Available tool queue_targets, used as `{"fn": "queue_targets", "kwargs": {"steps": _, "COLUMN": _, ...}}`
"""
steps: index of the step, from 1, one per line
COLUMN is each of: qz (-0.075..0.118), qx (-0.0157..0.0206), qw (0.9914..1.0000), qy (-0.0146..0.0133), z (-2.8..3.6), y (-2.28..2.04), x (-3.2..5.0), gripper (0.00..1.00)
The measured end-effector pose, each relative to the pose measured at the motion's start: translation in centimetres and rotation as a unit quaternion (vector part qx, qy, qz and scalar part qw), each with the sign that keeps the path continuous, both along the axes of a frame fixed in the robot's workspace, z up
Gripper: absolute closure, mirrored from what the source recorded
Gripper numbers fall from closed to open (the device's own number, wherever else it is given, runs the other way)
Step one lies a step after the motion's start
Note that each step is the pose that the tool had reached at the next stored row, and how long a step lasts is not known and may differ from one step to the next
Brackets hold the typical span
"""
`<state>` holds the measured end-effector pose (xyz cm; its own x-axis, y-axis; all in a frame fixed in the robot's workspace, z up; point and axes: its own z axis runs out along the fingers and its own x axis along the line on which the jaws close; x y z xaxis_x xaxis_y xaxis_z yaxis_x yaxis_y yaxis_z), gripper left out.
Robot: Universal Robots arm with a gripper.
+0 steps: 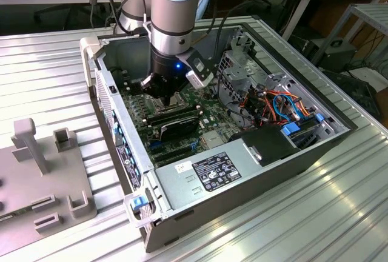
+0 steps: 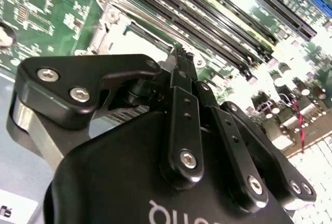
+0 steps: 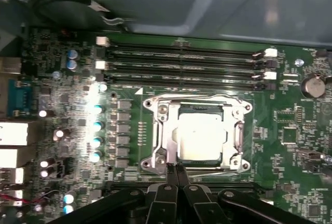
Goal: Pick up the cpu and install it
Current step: 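Install the second cpu locking lever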
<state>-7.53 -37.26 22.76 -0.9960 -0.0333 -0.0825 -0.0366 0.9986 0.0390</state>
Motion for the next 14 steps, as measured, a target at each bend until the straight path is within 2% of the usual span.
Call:
{"fn": "queue_targets", "kwargs": {"steps": 3, "qz": -0.004, "qx": -0.0004, "qw": 0.99999, "qy": 0.0000, "z": 0.00, "y": 0.02, "x": 0.62, "gripper": 0.89}}
{"fn": "queue_targets", "kwargs": {"steps": 4, "qz": -0.006, "qx": -0.0004, "qw": 0.99998, "qy": 0.0000, "z": -0.01, "y": 0.15, "x": 0.76, "gripper": 0.89}}
{"fn": "queue_targets", "kwargs": {"steps": 6, "qz": -0.007, "qx": -0.0004, "qw": 0.99997, "qy": 0.0000, "z": -0.01, "y": 0.50, "x": 0.86, "gripper": 0.89}}
{"fn": "queue_targets", "kwargs": {"steps": 10, "qz": -0.011, "qx": -0.0004, "qw": 0.99994, "qy": 0.0000, "z": 0.00, "y": 1.57, "x": 1.37, "gripper": 0.89}}
{"fn": "queue_targets", "kwargs": {"steps": 14, "qz": -0.013, "qx": -0.0004, "qw": 0.99992, "qy": 0.0000, "z": -0.01, "y": 2.29, "x": 1.73, "gripper": 0.89}}
